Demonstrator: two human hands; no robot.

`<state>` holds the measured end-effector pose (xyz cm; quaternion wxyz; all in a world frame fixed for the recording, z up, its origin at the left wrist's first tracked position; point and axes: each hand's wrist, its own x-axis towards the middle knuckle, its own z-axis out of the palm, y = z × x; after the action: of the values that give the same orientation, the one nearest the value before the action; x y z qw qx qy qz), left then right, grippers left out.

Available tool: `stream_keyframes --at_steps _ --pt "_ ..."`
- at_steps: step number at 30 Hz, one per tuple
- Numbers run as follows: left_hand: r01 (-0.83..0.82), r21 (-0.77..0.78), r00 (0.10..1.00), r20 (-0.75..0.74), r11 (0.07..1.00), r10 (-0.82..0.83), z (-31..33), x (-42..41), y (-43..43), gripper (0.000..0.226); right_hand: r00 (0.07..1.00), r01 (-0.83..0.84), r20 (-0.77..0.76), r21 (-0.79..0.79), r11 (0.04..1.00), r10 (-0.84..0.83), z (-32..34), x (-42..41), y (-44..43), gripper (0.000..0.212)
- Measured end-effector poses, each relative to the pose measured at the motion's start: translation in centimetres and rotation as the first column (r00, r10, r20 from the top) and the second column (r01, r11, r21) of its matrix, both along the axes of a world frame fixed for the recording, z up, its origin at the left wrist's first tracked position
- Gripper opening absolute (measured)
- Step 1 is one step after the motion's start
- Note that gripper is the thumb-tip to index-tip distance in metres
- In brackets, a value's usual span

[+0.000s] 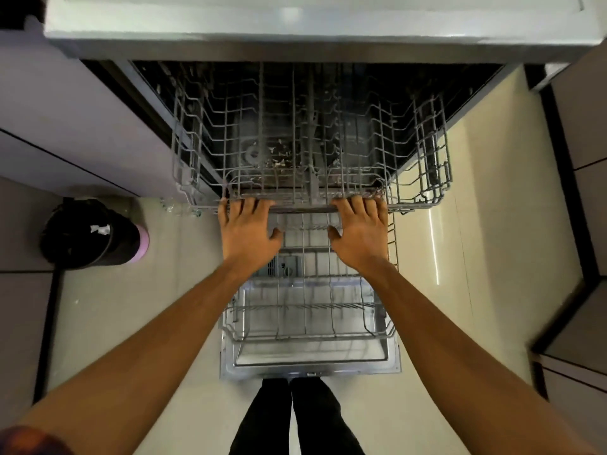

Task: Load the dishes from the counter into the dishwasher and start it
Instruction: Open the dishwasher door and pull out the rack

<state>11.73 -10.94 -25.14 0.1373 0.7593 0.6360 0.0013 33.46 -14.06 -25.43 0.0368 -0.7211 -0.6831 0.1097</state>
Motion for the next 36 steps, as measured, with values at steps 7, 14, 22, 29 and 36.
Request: stream_keyframes --at_steps 7,14,22,29,36 --pt "0.030 -0.074 0.999 0.019 0.997 -0.029 0.8 -1.4 -6.7 0.057 1.000 0.011 -0.015 -0.023 1.000 -0.012 0.1 -0.6 -6.8 0.050" --pt "0.037 -0.188 0.998 0.052 0.981 -0.028 1.9 -2.4 -12.3 0.059 0.999 -0.003 -0.054 -0.108 0.994 -0.003 1.3 -1.0 -12.4 0.044" --pt "0.050 -0.314 0.998 0.046 0.948 -0.037 2.9 -3.6 -21.3 0.058 0.998 0.027 -0.050 -0.241 0.970 -0.040 2.1 -2.1 -21.5 0.042" --pt "0.076 -0.346 0.997 0.024 0.935 -0.072 3.3 -4.4 -25.8 0.062 0.998 -0.004 -0.055 -0.302 0.953 -0.013 2.8 -2.4 -25.8 0.049" --pt "-0.015 -0.387 0.998 0.051 0.922 0.037 3.2 -3.8 -25.2 0.053 0.989 0.073 -0.098 -0.350 0.934 -0.114 2.7 -2.5 -24.6 0.035"
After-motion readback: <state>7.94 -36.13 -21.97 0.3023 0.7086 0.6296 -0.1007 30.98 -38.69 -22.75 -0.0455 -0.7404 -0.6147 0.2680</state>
